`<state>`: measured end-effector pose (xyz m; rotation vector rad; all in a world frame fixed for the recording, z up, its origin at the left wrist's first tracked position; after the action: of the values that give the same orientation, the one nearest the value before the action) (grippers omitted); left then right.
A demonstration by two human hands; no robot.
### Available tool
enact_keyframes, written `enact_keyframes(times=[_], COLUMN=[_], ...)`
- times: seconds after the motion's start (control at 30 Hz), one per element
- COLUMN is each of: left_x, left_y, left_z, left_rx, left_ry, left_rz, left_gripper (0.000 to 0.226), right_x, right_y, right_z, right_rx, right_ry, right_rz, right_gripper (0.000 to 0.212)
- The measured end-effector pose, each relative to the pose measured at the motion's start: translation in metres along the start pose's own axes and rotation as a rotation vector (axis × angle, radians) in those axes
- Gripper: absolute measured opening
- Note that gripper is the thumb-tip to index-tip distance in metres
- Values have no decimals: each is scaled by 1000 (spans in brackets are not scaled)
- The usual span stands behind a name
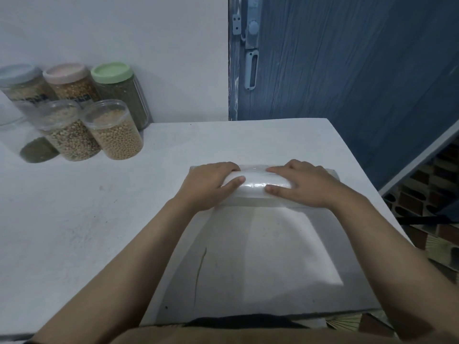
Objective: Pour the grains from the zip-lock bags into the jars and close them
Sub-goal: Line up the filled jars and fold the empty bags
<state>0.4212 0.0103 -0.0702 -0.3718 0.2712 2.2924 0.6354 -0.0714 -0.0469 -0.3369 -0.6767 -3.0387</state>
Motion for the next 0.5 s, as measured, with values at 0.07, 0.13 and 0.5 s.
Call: enact_keyframes(times=[0.07,0.13,0.5], left_x=[5,8,5], left_y=[-7,-15,-12], left_z=[3,7,13], left_rx=[63,98,-167], left_ry=[35,34,-196], left_rz=[40,85,59], left_gripper=[36,37,52], right_x=[0,-2,-11], right_y=[-8,-17,-33], right_z=[0,5,-2], right_rx=[-11,-3,-132], right_ry=[17,10,-11], right_rz=[-6,-3,9], right_gripper=[56,52,53])
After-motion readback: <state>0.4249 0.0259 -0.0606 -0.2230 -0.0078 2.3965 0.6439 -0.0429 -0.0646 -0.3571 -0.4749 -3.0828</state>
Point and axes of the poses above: each hand's wrist, its own y-axis away from the middle knuckle, its own z-axis out of the back of the hand, x = y × z, the point moved 3 cm from there along -y, towards the middle knuckle, and after that the axes turned 14 degrees about x, right-handed, at the moved point
